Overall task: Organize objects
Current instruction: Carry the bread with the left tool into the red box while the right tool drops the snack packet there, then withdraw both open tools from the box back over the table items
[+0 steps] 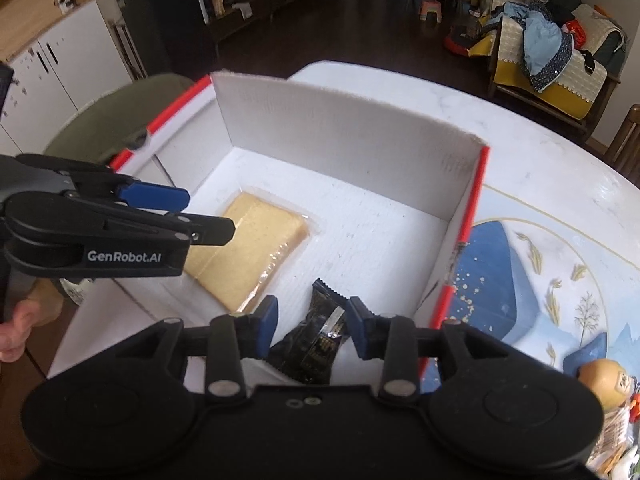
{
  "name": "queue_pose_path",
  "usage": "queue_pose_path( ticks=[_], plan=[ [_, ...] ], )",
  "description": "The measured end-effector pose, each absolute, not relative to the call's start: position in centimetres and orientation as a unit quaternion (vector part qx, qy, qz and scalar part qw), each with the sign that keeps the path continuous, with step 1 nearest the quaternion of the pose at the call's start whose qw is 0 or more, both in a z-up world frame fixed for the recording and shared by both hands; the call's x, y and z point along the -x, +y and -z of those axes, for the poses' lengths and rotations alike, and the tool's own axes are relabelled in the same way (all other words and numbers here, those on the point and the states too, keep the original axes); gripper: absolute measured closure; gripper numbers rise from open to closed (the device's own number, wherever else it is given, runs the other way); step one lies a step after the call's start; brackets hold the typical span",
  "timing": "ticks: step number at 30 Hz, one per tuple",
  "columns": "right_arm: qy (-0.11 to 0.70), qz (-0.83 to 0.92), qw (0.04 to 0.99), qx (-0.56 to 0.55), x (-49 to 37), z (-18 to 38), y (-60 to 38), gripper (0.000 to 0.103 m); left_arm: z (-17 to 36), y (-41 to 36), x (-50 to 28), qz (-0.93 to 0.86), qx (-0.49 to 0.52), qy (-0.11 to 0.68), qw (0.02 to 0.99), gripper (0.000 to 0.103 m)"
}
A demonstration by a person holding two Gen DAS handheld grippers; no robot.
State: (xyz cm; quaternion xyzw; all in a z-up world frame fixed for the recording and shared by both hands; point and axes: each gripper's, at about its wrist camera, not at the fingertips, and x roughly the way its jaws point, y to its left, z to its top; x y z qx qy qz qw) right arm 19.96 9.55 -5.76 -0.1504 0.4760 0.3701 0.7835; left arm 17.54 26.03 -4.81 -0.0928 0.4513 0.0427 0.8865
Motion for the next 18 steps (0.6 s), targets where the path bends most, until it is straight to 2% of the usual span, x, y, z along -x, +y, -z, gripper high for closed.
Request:
queue_pose_path(
  ticks=[5,9,18],
  plan=[
    [0.457,-0.377,0.797,0.12,-19.1,3.6,7.2,0.064,2.6,24.4,-16.2,-0.036,0.09,0.431,0.897,0.053],
    [0.444,-0.374,0.807,0.103,-18.2,2.0,5.0,0.059,0.9,22.7,-15.2,-0.034,0.081,0.416,0.905,0.04],
    [0.425,-0.371,0.821,0.083,-16.0,-0.4,-0.1,0.05,-1.5,18.2,-13.1,-0.016,0.076,0.401,0.913,0.038]
  ],
)
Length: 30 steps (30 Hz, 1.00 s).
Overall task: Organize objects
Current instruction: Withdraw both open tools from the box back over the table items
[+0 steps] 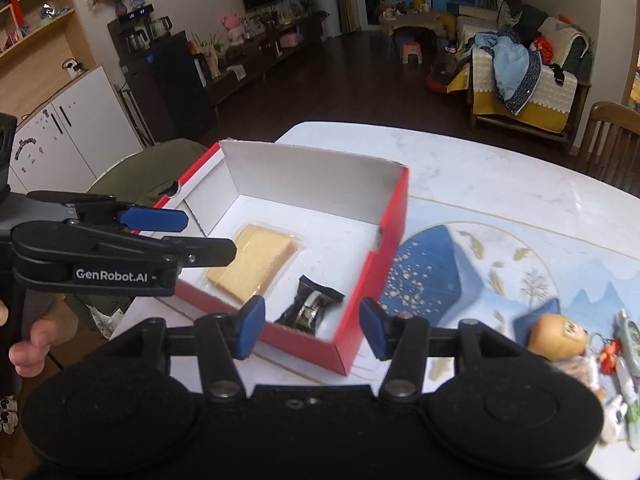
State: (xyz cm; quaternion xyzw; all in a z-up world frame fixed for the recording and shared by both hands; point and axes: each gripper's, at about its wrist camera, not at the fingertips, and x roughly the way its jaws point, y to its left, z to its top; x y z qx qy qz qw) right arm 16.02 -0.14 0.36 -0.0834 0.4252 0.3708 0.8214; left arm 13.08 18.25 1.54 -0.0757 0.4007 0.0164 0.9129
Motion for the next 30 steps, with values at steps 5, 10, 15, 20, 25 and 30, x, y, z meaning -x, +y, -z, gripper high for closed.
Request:
queue_pose_path(
  ticks=[5,10,15,20,25,30],
  plan=[
    [0.418,-0.366,0.828,0.078,-15.3,-0.8,-3.1,0.045,-1.7,15.4,-12.6,-0.012,0.077,0.4,0.913,0.038],
    [0.416,-0.357,0.833,0.073,-14.9,-0.7,-6.6,0.034,-1.4,12.5,-12.6,-0.008,0.077,0.404,0.912,0.038],
    [0.421,-0.341,0.838,0.066,-15.0,0.0,-10.1,0.025,-0.9,9.7,-12.8,-0.008,0.079,0.407,0.91,0.027],
    [0.422,-0.322,0.845,0.061,-15.2,1.2,-14.0,0.012,-0.1,6.7,-13.6,0.0,0.084,0.418,0.905,0.027],
    [0.417,-0.295,0.856,0.075,-15.5,2.4,-18.0,0.002,0.9,3.4,-14.4,0.018,0.071,0.424,0.903,0.019],
    [0.427,-0.265,0.86,0.094,-16.2,4.2,-21.7,0.001,2.1,0.4,-15.8,0.043,0.065,0.432,0.898,0.012]
  ],
)
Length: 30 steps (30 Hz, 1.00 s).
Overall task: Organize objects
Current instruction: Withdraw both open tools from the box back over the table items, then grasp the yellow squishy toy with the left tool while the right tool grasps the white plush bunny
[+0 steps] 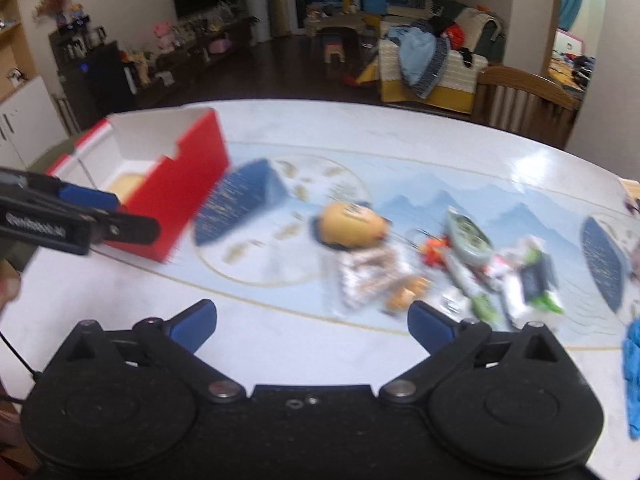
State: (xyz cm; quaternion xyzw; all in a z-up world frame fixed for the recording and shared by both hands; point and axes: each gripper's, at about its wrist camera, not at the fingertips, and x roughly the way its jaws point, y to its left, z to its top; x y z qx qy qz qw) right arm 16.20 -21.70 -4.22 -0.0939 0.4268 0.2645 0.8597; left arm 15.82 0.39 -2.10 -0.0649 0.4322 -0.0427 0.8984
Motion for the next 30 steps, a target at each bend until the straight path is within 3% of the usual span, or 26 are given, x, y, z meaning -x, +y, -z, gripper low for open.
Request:
queue_pose_path(
  ticks=[5,8,30],
  plan=[
    [0.443,-0.235,0.862,0.076,-17.7,5.7,-25.1,0.001,3.8,-2.0,-17.8,0.063,0.069,0.446,0.89,0.011],
    [0.448,-0.22,0.864,0.065,-18.4,6.4,-26.8,0.001,4.9,-3.1,-19.3,0.07,0.067,0.455,0.885,0.0],
    [0.489,-0.188,0.851,0.033,-24.9,11.4,-27.3,0.004,10.9,-7.9,-32.7,0.108,-0.053,0.485,0.866,0.0]
  ],
)
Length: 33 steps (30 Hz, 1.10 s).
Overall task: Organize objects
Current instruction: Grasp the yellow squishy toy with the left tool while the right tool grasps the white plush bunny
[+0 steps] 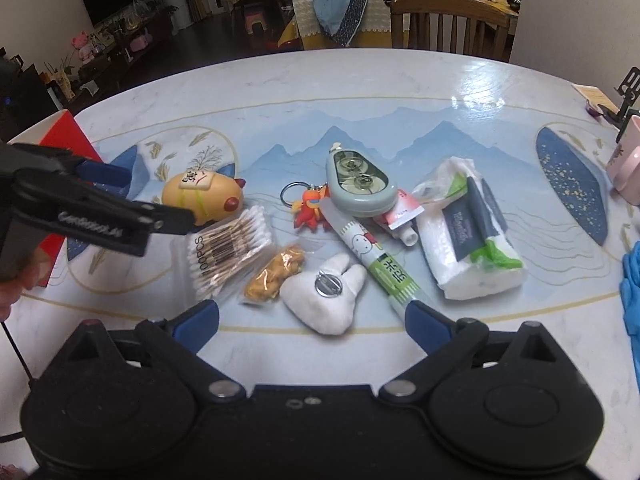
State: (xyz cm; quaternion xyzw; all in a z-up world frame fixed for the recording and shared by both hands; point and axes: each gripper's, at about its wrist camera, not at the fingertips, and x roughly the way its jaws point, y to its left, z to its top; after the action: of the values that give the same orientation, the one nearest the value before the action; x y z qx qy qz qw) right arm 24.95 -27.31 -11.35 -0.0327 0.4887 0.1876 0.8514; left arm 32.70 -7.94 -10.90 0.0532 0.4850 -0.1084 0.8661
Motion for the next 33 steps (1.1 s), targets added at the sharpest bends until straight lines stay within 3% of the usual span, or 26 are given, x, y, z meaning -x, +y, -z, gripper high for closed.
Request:
queue_pose_path(
  ticks=[15,20,22,23,26,30,33],
  plan=[
    [0.51,-0.179,0.841,0.024,-27.4,13.6,-26.4,0.013,13.9,-7.5,-36.4,0.125,-0.036,0.51,0.85,0.0],
    [0.516,-0.178,0.838,0.022,-27.5,14.1,-26.2,0.025,14.0,-7.9,-36.8,0.129,-0.051,0.498,0.856,0.001],
    [0.517,-0.177,0.837,0.02,-27.4,14.2,-26.2,0.029,14.0,-8.0,-36.7,0.137,-0.049,0.495,0.857,0.006],
    [0.516,-0.176,0.838,0.02,-27.3,14.2,-26.2,0.031,14.0,-8.0,-36.7,0.14,-0.048,0.495,0.856,0.017],
    [0.514,-0.176,0.84,0.018,-27.0,14.1,-26.3,0.041,13.7,-8.3,-36.4,0.153,-0.048,0.487,0.858,0.032],
    [0.515,-0.176,0.839,0.005,-26.8,13.9,-26.5,0.056,13.6,-8.4,-36.0,0.154,-0.049,0.483,0.861,0.035],
    [0.514,-0.173,0.84,-0.001,-26.6,13.7,-26.6,0.059,13.3,-8.2,-35.7,0.153,-0.04,0.48,0.863,0.036]
  ],
)
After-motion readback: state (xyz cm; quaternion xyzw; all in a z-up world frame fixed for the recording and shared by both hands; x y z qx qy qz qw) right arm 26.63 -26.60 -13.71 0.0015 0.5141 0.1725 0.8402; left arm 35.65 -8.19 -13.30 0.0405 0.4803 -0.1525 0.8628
